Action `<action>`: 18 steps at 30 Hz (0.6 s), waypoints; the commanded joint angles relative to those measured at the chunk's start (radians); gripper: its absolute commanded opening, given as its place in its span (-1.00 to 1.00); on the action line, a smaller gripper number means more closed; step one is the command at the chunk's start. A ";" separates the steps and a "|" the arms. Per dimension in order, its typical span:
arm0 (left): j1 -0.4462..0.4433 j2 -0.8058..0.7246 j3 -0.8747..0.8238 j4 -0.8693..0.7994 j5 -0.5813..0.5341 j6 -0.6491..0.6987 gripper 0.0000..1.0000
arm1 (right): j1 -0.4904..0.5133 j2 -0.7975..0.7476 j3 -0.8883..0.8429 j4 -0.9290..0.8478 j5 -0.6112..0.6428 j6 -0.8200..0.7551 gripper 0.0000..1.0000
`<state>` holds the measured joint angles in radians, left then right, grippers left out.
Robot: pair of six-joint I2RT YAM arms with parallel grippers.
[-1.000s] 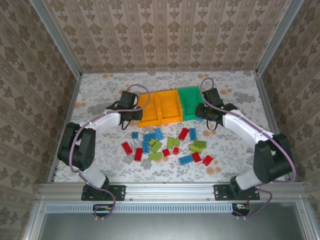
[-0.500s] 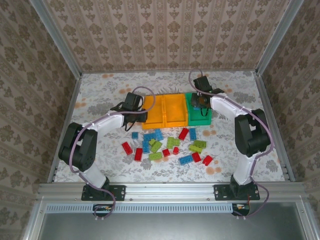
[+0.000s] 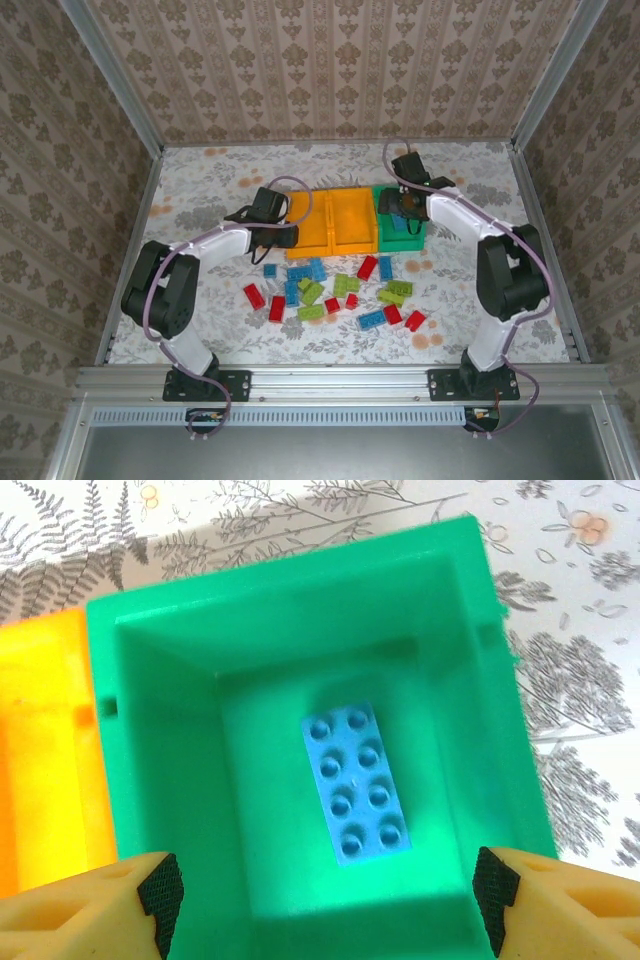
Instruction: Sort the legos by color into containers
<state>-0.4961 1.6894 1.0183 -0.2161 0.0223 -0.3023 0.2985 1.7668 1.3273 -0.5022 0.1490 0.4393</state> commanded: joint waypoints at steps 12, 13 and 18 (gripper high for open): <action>-0.002 -0.073 -0.031 0.021 -0.086 -0.040 0.15 | 0.159 -0.291 -0.452 0.066 -0.119 0.033 0.54; -0.002 -0.081 -0.038 0.027 -0.091 -0.042 0.17 | 0.167 -0.285 -0.457 0.071 -0.120 0.033 0.54; -0.004 -0.118 -0.068 0.049 -0.103 -0.041 0.27 | 0.188 -0.228 -0.449 0.076 -0.121 0.006 0.51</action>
<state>-0.4961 1.6081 0.9676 -0.1864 -0.0555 -0.3294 0.4736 1.5078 0.8711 -0.4553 0.0502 0.4477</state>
